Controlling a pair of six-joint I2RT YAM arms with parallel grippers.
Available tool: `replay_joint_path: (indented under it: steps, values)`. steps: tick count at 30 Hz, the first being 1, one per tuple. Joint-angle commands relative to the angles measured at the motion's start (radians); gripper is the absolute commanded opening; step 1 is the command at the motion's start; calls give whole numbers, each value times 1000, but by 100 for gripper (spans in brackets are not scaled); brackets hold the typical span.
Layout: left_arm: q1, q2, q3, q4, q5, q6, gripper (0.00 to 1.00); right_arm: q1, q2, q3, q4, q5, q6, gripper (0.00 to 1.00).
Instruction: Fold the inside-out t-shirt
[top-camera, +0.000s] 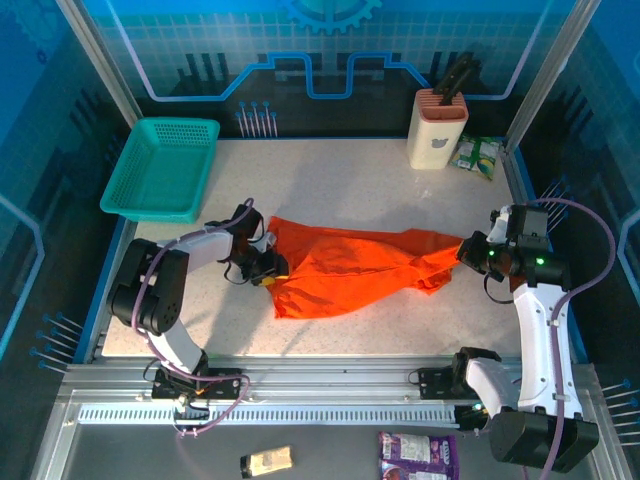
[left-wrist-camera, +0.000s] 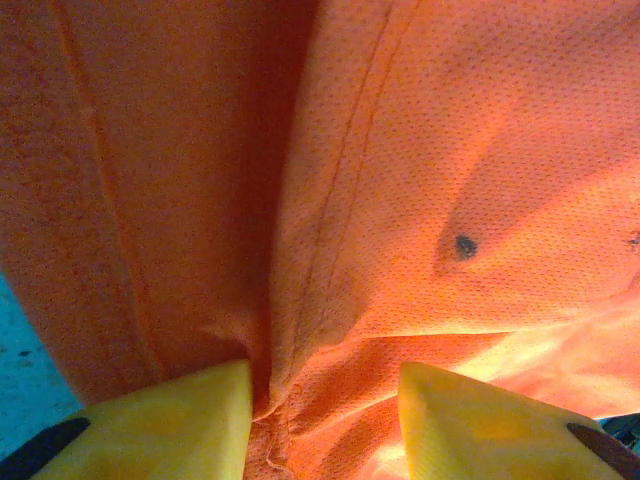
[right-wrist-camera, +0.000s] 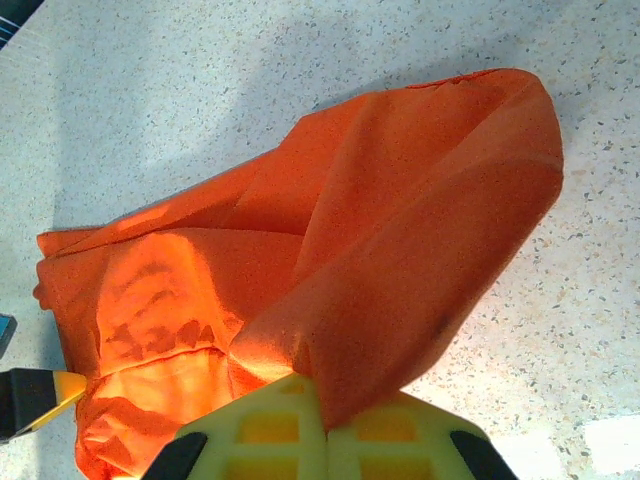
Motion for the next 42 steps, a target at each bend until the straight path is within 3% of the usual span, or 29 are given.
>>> replay_joint_path:
  steps: [1,8,14,18,24,26,31,35,42]
  values:
    - [2,14,1,1,48,41,40,-15,-8,32,-22,-3,-2,0]
    - [-13,26,13,-7,34,62,22,-14,-3,32,-17,-6,1,0]
    - [-36,49,40,-49,-73,93,28,-14,5,30,-14,-9,0,0]
    - [-55,59,56,-51,-97,108,21,-15,8,34,-10,-9,1,0]
    - [-66,18,66,-58,-93,109,0,-14,16,45,-4,-6,0,0]
    - [-61,-32,84,-85,-122,98,0,-15,22,56,-1,-2,-1,0]
    - [29,-244,187,-152,-87,44,0,-15,61,116,4,0,-16,0]
    - [128,-390,364,-213,-49,12,0,-14,97,176,29,-16,-16,0]
    - [310,-456,709,-244,82,-79,0,-17,153,351,121,-87,11,0]
